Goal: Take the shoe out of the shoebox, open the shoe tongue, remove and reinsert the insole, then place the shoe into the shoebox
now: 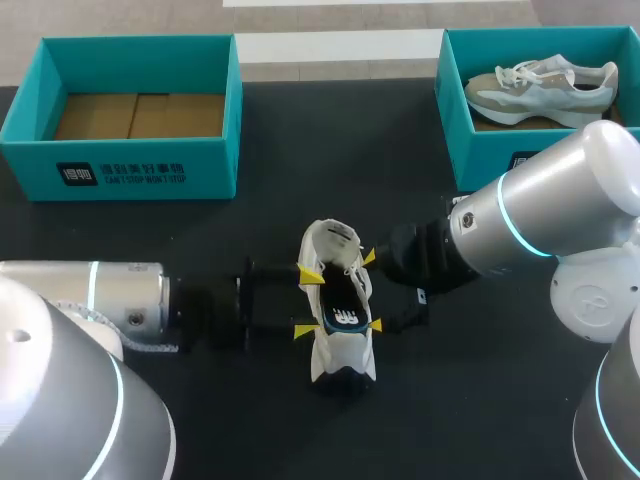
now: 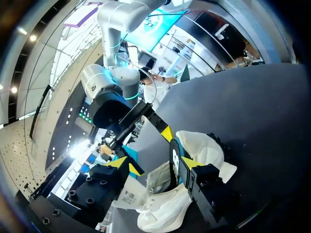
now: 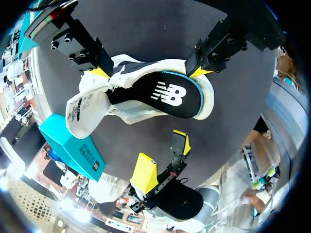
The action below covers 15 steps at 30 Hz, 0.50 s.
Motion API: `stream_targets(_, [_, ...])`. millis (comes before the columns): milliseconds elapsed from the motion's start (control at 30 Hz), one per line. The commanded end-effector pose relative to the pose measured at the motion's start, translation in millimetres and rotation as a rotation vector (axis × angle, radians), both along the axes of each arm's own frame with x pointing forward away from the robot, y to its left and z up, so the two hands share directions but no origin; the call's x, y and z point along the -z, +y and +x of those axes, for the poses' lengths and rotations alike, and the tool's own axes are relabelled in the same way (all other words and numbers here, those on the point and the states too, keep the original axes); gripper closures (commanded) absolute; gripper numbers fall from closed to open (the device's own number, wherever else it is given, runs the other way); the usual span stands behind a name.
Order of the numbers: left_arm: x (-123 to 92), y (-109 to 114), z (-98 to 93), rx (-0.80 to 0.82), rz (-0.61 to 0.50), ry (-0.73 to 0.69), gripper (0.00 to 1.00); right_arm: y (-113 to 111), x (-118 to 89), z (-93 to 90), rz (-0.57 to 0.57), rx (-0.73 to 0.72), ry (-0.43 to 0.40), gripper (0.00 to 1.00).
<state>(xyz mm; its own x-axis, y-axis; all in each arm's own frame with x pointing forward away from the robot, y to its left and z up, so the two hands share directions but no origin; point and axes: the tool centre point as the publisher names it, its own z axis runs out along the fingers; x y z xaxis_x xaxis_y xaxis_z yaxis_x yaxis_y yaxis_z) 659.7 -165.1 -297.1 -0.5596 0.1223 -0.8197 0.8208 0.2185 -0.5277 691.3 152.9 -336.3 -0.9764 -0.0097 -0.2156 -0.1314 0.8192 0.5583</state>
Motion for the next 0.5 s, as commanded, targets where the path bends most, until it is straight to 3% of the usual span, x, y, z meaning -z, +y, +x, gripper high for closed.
stream_targets(33, [-11,11,-2.6,0.041,0.027,0.017,0.27,0,1,-1.4,0.0,0.002,-0.003,0.0])
stream_targets(133, [-20,13,-4.0,0.083,0.043,0.044,0.17,0,1,-1.4,0.0,0.002,-0.003,0.0])
stream_targets(200, [-24,14,-5.0,0.138,0.072,0.077,0.01,0,1,-1.4,0.0,0.002,-0.003,0.0])
stream_targets(500, [-26,15,-3.1,0.313,0.284,0.198,0.0,0,1,-1.4,0.0,0.002,-0.003,0.0])
